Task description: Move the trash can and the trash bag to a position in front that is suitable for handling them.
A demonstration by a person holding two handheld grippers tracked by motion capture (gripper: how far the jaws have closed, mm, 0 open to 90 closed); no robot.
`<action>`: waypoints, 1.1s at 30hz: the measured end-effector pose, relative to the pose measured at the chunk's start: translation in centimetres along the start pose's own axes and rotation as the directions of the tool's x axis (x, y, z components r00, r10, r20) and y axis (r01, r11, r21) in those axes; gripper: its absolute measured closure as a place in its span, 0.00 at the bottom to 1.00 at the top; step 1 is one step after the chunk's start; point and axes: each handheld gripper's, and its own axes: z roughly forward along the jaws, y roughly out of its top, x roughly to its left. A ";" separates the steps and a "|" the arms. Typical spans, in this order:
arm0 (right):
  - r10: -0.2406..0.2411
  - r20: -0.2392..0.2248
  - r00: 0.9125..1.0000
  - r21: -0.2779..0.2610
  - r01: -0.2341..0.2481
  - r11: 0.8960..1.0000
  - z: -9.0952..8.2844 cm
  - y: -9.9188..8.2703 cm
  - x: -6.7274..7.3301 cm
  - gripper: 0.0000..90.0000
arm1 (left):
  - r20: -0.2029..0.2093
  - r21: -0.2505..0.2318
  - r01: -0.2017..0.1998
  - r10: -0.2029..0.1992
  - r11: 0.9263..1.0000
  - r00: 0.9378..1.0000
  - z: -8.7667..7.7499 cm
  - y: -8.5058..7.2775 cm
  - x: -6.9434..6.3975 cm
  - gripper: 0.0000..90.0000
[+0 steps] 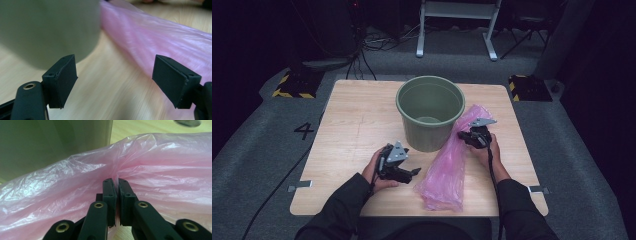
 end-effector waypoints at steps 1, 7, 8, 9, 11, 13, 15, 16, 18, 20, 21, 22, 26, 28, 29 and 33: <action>0.000 0.000 1.000 0.000 0.000 1.000 0.0 0.0 0.0 0.96 | 0.000 0.000 0.000 0.000 1.000 1.000 0.0 0.0 0.0 0.22; -0.008 0.002 1.000 -0.036 0.008 0.999 -1.1 0.2 -0.1 0.97 | -0.155 0.084 0.080 -0.067 0.993 0.986 -2.5 -3.7 2.6 0.21; -0.005 -0.003 1.000 -0.038 0.005 0.999 -1.2 0.2 -0.1 0.97 | -0.180 0.099 0.091 -0.072 0.991 0.981 -2.7 -4.2 2.9 0.21; -0.005 -0.002 1.000 -0.039 0.005 0.999 -1.2 0.2 -0.1 0.97 | -0.191 0.109 0.110 -0.088 0.988 0.978 -3.0 -4.8 3.3 0.22; -0.006 -0.003 1.000 -0.052 0.006 0.999 -1.5 0.3 -0.1 0.97 | -0.193 0.124 0.138 -0.112 0.983 0.975 -3.7 -5.9 3.9 0.21; -0.012 0.000 1.000 -0.073 0.012 0.997 -1.9 0.5 -0.1 0.97 | -0.228 0.142 0.155 -0.120 0.978 0.966 -4.3 -6.8 4.5 0.21; -0.025 -0.008 1.000 -0.097 0.024 0.995 -2.4 0.7 0.0 0.99 | -0.240 0.127 0.202 -0.168 0.971 0.956 -5.1 -7.6 5.6 0.21; -0.033 -0.013 0.999 -0.104 0.031 0.994 -2.5 0.8 0.1 0.99 | -0.242 0.122 0.211 -0.177 0.970 0.954 -5.2 -7.8 6.0 0.21; -0.043 -0.021 0.999 -0.124 0.040 0.991 -2.8 1.0 0.1 1.00 | -0.249 0.128 0.220 -0.183 0.967 0.951 -5.1 -8.1 6.3 0.21; -0.047 -0.024 0.999 -0.135 0.043 0.990 -3.0 1.2 0.1 1.00 | -0.256 0.143 0.235 -0.193 0.961 0.947 -4.8 -8.5 6.7 0.21; -0.047 -0.024 0.999 -0.135 0.043 0.990 -3.0 1.2 0.1 1.00 | -0.256 0.143 0.235 -0.193 0.961 0.947 -4.8 -8.5 6.7 0.21; -0.048 -0.023 0.999 -0.148 0.044 0.988 -3.4 1.4 0.2 1.00 | -0.262 0.155 0.229 -0.184 0.961 0.947 -4.7 -8.6 6.9 0.21; -0.051 -0.014 0.999 -0.173 0.048 0.984 -4.2 1.7 0.1 1.00 | -0.254 0.133 0.252 -0.213 0.958 0.943 -4.6 -8.9 7.2 0.20; -0.057 -0.004 0.998 -0.185 0.055 0.981 -4.8 1.8 0.2 1.00 | -0.270 0.150 0.271 -0.225 0.951 0.936 -4.3 -9.1 7.4 0.19; -0.057 -0.004 0.998 -0.185 0.055 0.981 -4.8 1.8 0.2 1.00 | -0.270 0.150 0.271 -0.225 0.951 0.936 -4.3 -9.1 7.4 0.19; -0.067 0.017 0.998 -0.215 0.069 0.974 -6.1 2.0 0.3 1.00 | -0.255 0.143 0.274 -0.232 0.951 0.939 -3.9 -9.1 7.6 0.18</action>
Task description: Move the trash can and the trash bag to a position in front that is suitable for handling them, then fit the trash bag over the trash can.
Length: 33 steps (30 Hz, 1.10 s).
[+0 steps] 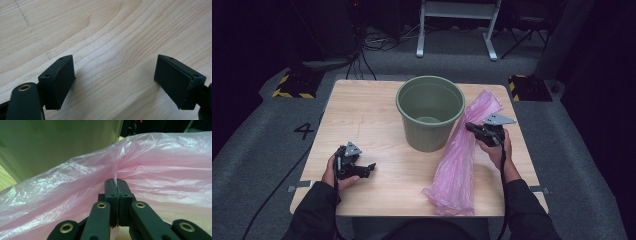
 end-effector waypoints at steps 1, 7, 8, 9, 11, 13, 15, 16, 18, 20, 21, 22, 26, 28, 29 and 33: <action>-0.007 0.001 1.000 -0.016 0.007 1.000 -0.6 0.2 0.0 1.00 | 0.005 -0.005 -0.002 0.002 1.000 1.000 0.1 0.0 0.1 0.17; -0.020 0.019 1.000 -0.039 0.021 0.999 -1.6 0.7 0.2 1.00 | 0.008 0.002 0.003 -0.003 1.000 1.000 0.4 0.2 0.2 0.15; -0.024 0.024 0.999 -0.041 0.025 0.999 -1.7 0.7 0.2 1.00 | 0.009 0.002 0.005 -0.005 1.000 1.000 0.4 0.3 0.2 0.14; -0.025 0.028 0.999 -0.046 0.026 0.999 -1.8 0.8 0.2 1.00 | 0.008 0.004 0.007 -0.007 1.000 1.000 0.5 0.3 0.2 0.14; -0.030 0.030 0.999 -0.058 0.031 0.998 -2.0 1.0 0.4 1.00 | 0.009 0.007 0.004 -0.004 1.000 1.000 0.5 0.4 0.2 0.13; -0.037 0.028 0.999 -0.064 0.039 0.997 -2.1 1.1 0.6 1.00 | 0.009 0.009 0.003 -0.003 1.000 1.000 0.6 0.4 0.2 0.13; -0.050 0.029 0.998 -0.065 0.051 0.997 -2.2 1.2 0.8 1.00 | 0.009 0.009 0.002 -0.002 1.000 1.000 0.6 0.5 0.2 0.12; -0.054 0.027 0.998 -0.069 0.055 0.996 -2.3 1.3 0.9 1.00 | 0.009 0.009 0.002 -0.002 1.000 1.000 0.6 0.5 0.2 0.12; -0.066 0.023 0.998 -0.082 0.067 0.994 -2.4 1.7 1.2 1.00 | 0.009 0.009 0.002 -0.002 1.000 1.000 0.6 0.5 0.2 0.12; -0.069 0.019 0.997 -0.090 0.071 0.993 -2.5 1.8 1.3 1.00 | 0.009 0.009 0.002 -0.002 1.000 1.000 0.6 0.5 0.2 0.12; -0.074 0.018 0.997 -0.095 0.075 0.993 -2.6 2.0 1.5 1.00 | 0.009 0.009 0.002 -0.002 1.000 1.000 0.6 0.5 0.2 0.12; -0.081 0.016 0.997 -0.103 0.082 0.991 -2.7 2.2 1.6 1.00 | 0.009 0.009 0.002 -0.002 1.000 1.000 0.6 0.5 0.2 0.12; -0.091 0.015 0.996 -0.128 0.092 0.987 -3.5 2.7 2.0 1.00 | 0.000 0.008 0.014 -0.014 1.000 1.000 0.6 0.5 0.1 0.12; -0.095 0.017 0.995 -0.140 0.096 0.985 -4.0 3.0 2.1 1.00 | -0.002 0.007 0.014 -0.014 1.000 1.000 0.6 0.5 0.0 0.12; -0.095 0.017 0.995 -0.140 0.096 0.985 -4.0 3.0 2.1 1.00 | -0.002 0.007 0.014 -0.014 1.000 1.000 0.6 0.5 0.0 0.12; -0.139 0.019 0.990 -0.174 0.141 0.975 -4.8 4.1 3.1 1.00 | -0.001 0.009 0.015 -0.015 1.000 1.000 0.7 0.5 0.0 0.12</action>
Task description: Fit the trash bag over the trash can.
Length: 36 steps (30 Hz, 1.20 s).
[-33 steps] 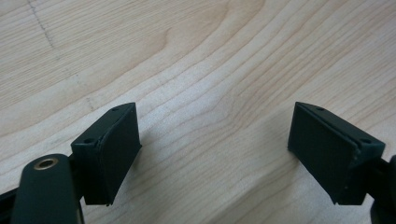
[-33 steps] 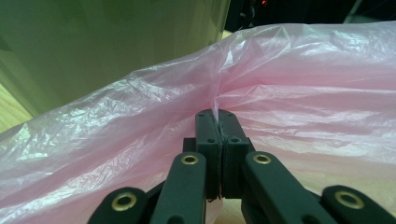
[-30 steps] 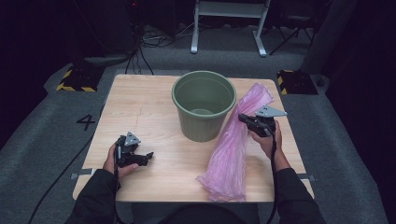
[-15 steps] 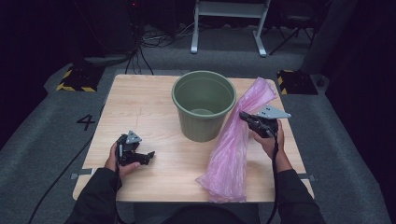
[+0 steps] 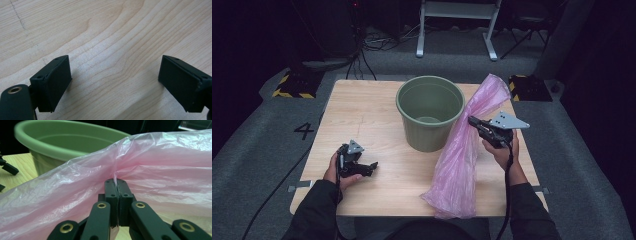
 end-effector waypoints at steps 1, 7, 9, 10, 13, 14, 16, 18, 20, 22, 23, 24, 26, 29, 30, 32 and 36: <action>-0.007 0.000 1.000 -0.003 0.007 1.000 0.0 0.2 0.2 1.00 | 0.000 0.002 0.002 -0.002 1.000 1.000 0.0 0.0 0.0 0.12; -0.030 -0.014 0.999 -0.022 0.030 0.999 0.0 1.2 0.9 1.00 | -0.003 0.007 0.003 -0.003 1.000 1.000 0.2 0.1 0.0 0.09; -0.038 -0.019 0.999 -0.033 0.038 0.999 -0.2 1.6 1.2 1.00 | -0.002 0.006 -0.002 0.002 1.000 1.000 0.2 0.2 0.1 0.09; -0.054 -0.024 0.998 -0.040 0.053 0.998 -0.5 1.9 1.5 1.00 | 0.001 0.009 -0.006 0.006 1.000 1.000 0.3 0.3 0.2 0.08; -0.062 -0.028 0.998 -0.043 0.061 0.997 -0.8 2.1 1.7 1.00 | -0.003 0.014 -0.003 0.003 1.000 1.000 0.4 0.5 0.1 0.07; -0.072 -0.028 0.997 -0.048 0.071 0.996 -1.1 2.2 2.0 1.00 | -0.001 0.021 0.001 -0.001 1.000 1.000 0.4 0.5 0.0 0.07; -0.074 -0.027 0.997 -0.052 0.072 0.996 -1.5 2.2 2.2 1.00 | -0.005 0.022 0.005 -0.005 1.000 1.000 0.5 0.6 -0.1 0.08; -0.076 -0.024 0.997 -0.055 0.074 0.996 -1.8 2.3 2.3 1.00 | -0.007 0.030 0.008 -0.008 1.000 1.000 0.6 0.8 -0.2 0.09; -0.085 -0.015 0.996 -0.057 0.085 0.995 -2.3 2.5 2.4 1.00 | -0.014 0.040 0.010 -0.009 0.999 1.000 0.6 1.1 -0.3 0.09; -0.094 -0.007 0.996 -0.061 0.094 0.994 -2.7 3.0 2.4 1.00 | -0.008 0.036 0.005 -0.005 0.999 1.000 0.7 1.2 -0.4 0.11; -0.100 -0.003 0.995 -0.065 0.100 0.993 -2.8 3.3 2.3 1.00 | -0.008 0.027 0.001 -0.001 1.000 1.000 0.7 1.3 -0.5 0.13; -0.106 -0.001 0.994 -0.068 0.105 0.992 -2.9 3.6 2.3 1.00 | 0.002 0.027 -0.006 0.006 1.000 1.000 0.7 1.4 -0.7 0.18; -0.118 0.008 0.993 -0.070 0.118 0.990 -2.9 4.2 2.4 1.00 | 0.004 0.027 -0.019 0.019 0.999 1.000 0.7 1.6 -1.0 0.18; -0.128 0.007 0.992 -0.074 0.128 0.989 -2.6 4.8 2.4 0.99 | 0.026 -0.039 -0.061 0.062 0.997 0.998 -0.1 2.3 -2.0 0.21; -0.135 0.007 0.991 -0.073 0.135 0.988 -2.4 5.0 2.5 0.99 | 0.025 -0.064 -0.063 0.065 0.996 0.998 -0.5 2.6 -2.4 0.19; -0.147 0.000 0.989 -0.074 0.147 0.986 -2.0 5.4 2.8 0.99 | 0.028 -0.096 -0.068 0.071 0.993 0.997 -1.4 3.4 -3.1 0.21; -0.174 -0.010 0.985 -0.070 0.172 0.983 -1.2 6.1 3.3 0.99 | 0.093 -0.192 -0.101 0.120 0.976 0.988 -3.4 5.4 -5.1 0.20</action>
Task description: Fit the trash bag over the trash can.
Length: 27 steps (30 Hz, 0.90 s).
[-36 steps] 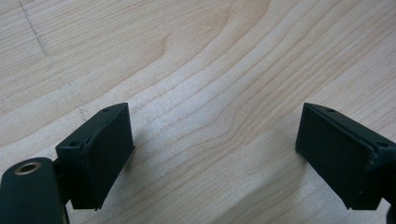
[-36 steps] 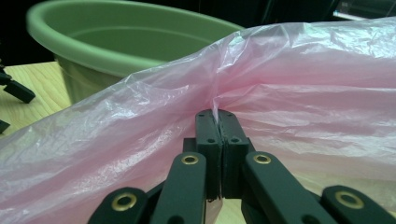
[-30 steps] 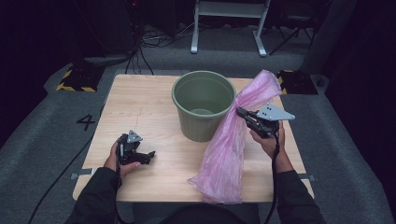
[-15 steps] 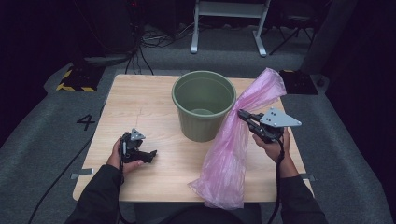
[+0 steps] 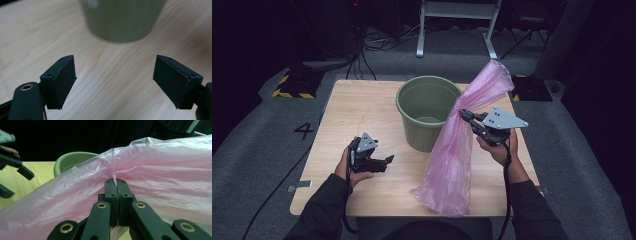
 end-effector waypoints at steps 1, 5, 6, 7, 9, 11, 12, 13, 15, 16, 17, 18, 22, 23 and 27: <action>0.000 0.000 1.000 0.000 0.000 1.000 0.0 0.0 0.0 0.99 | 0.017 -0.016 -0.011 0.011 1.000 1.000 -0.3 0.5 -0.4 0.20; -0.029 -0.012 1.000 0.010 0.029 1.000 0.9 0.8 0.3 0.99 | 0.036 -0.039 -0.050 0.052 0.998 0.998 -0.8 2.0 -1.7 0.20; -0.033 -0.015 0.999 0.012 0.033 0.999 1.1 0.9 0.3 0.99 | 0.022 -0.038 -0.057 0.058 0.998 0.998 -0.9 2.3 -2.0 0.20; -0.040 -0.016 0.999 0.012 0.040 0.999 1.3 1.1 0.3 0.99 | 0.018 -0.052 -0.067 0.068 0.996 0.998 -1.2 2.8 -2.1 0.20; -0.044 -0.018 0.999 0.015 0.044 0.999 1.9 1.5 0.3 0.99 | 0.038 -0.082 -0.049 0.052 0.995 0.998 -1.6 3.3 -2.1 0.20; -0.044 -0.024 0.999 0.019 0.045 0.999 2.4 1.7 0.3 0.99 | 0.053 -0.116 -0.035 0.042 0.993 0.998 -2.4 3.9 -2.0 0.20; -0.045 -0.029 0.999 0.023 0.046 0.999 2.7 1.7 0.3 0.99 | 0.057 -0.128 -0.031 0.039 0.991 0.998 -2.6 4.2 -2.0 0.21; -0.046 -0.033 0.998 0.027 0.047 0.999 2.9 1.8 0.4 0.99 | 0.066 -0.147 -0.023 0.033 0.989 0.997 -3.1 4.6 -2.0 0.21; -0.058 -0.038 0.998 0.032 0.059 0.998 3.5 2.0 0.4 0.99 | 0.074 -0.174 -0.009 0.022 0.985 0.997 -3.5 5.2 -2.3 0.21; -0.057 -0.045 0.997 0.035 0.058 0.998 3.9 2.2 0.5 0.99 | 0.079 -0.186 -0.008 0.023 0.982 0.997 -3.8 5.9 -2.8 0.22; -0.057 -0.045 0.997 0.035 0.058 0.998 3.9 2.2 0.5 0.99 | 0.079 -0.186 -0.008 0.023 0.982 0.997 -3.8 5.9 -2.8 0.22; -0.056 -0.045 0.997 0.041 0.058 0.997 4.1 2.3 0.5 0.99 | 0.085 -0.186 -0.011 0.028 0.983 0.996 -3.9 6.4 -3.2 0.22; -0.071 -0.048 0.996 0.067 0.074 0.995 5.0 2.7 0.9 0.99 | 0.099 -0.184 -0.060 0.079 0.981 0.992 -3.7 8.0 -5.7 0.22; -0.071 -0.048 0.996 0.067 0.074 0.995 5.0 2.7 0.9 0.99 | 0.099 -0.184 -0.060 0.079 0.981 0.992 -3.7 8.0 -5.7 0.22; -0.073 -0.058 0.996 0.066 0.077 0.995 5.5 2.8 1.2 0.99 | 0.129 -0.186 -0.084 0.109 0.979 0.986 -2.7 8.8 -7.4 0.21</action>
